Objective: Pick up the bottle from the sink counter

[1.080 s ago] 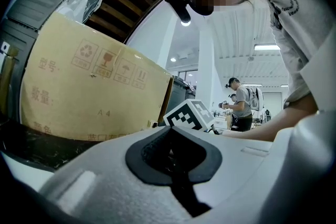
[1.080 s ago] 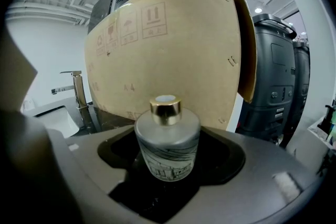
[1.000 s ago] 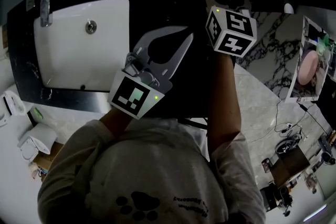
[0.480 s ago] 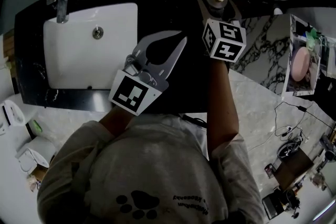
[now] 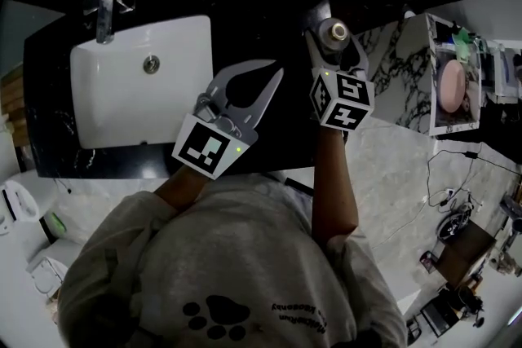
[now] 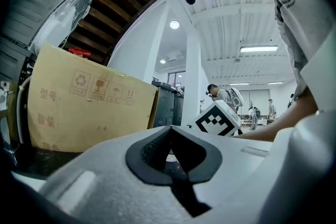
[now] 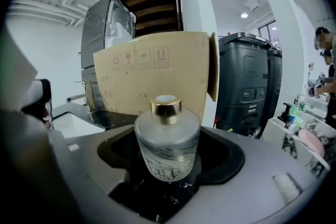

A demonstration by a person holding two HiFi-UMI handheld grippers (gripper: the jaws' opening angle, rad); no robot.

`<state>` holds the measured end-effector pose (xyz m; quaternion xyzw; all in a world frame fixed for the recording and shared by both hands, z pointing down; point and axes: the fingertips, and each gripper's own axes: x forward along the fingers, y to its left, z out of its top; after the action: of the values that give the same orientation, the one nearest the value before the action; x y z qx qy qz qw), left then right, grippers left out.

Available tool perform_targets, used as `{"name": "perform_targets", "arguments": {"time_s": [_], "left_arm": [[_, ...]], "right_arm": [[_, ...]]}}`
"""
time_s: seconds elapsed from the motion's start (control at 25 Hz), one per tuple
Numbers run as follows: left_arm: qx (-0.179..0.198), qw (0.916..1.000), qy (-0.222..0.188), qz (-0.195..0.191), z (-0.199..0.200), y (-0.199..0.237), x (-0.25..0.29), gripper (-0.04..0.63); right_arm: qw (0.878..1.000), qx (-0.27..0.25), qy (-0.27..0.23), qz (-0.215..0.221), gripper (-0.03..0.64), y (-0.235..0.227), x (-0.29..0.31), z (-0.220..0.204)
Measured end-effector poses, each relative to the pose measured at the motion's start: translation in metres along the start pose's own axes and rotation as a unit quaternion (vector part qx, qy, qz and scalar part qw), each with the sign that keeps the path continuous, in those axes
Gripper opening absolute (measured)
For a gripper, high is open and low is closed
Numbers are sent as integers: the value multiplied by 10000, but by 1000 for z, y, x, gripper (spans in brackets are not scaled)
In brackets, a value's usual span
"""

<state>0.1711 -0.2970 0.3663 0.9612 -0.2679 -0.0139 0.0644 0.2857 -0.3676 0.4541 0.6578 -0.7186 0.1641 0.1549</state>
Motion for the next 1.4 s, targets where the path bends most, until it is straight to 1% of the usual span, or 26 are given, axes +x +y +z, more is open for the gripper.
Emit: {"name": "perform_targets", "arguments": {"time_s": [0.32,0.48,0.6,0.72,0.92,1.0,1.16,1.4], "left_arm": [[113,9999,79,-95,3,-2,-15,2],[164,9997,140,-120,3,-5,-24,2],[187,9996,200,-73,3,-5,-29,2],[243,9995,195,63,6,-6,-34,2],[332,9989,154,308,16,-8,-41,2],[397,9983,197,392,20,-12,-44,2],[427,9972,232,570,31,-24,-48,2],[666,9946,153,777,46,-51,-53,2]], "right_arm": [[9984,200,-328,-407,328,9,-56,12],[9968,158,-516,-588,328,19,-83,23],[9950,154,-647,-747,328,26,-102,31],[9935,171,-750,-837,328,32,-120,37],[9924,162,-874,-846,328,46,-145,39],[9924,135,-920,-808,328,50,-154,40],[9934,27,-990,-577,330,59,-168,43],[9939,-65,-1060,-289,330,67,-191,42]]}}
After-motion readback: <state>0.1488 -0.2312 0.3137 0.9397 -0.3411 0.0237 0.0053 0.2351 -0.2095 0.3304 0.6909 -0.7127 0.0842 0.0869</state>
